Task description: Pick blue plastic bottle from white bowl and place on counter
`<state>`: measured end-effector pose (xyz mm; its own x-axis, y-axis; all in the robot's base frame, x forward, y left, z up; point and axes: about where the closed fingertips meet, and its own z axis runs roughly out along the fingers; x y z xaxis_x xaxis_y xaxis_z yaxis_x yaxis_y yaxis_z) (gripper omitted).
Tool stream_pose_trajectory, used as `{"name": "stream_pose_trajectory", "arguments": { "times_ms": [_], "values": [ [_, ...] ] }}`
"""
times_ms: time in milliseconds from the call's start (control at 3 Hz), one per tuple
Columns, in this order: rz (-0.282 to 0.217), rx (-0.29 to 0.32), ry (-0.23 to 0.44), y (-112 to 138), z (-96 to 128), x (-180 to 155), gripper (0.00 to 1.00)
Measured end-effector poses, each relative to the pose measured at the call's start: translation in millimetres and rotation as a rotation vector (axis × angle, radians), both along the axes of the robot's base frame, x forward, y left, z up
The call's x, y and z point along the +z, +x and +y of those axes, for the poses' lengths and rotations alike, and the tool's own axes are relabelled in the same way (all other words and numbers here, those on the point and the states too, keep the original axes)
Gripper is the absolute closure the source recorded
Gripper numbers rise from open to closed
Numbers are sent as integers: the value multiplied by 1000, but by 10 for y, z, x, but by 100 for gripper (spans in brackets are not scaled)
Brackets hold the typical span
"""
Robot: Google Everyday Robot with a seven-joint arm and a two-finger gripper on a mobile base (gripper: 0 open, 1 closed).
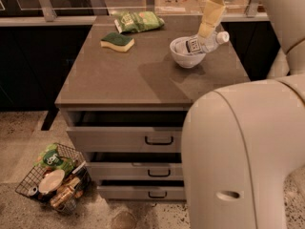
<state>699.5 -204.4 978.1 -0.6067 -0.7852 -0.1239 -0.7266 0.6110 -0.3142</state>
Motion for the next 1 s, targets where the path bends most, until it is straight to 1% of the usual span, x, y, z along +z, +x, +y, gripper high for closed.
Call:
{"name": "stream_pose_trajectory", "arguments": {
  "times_ms": [333, 667, 1000],
  "values": [
    [-23, -33, 12, 78, -9, 57, 0],
    [7, -50, 67, 78, -29, -106, 0],
    [58, -64, 129, 61, -48, -351, 0]
  ]
}}
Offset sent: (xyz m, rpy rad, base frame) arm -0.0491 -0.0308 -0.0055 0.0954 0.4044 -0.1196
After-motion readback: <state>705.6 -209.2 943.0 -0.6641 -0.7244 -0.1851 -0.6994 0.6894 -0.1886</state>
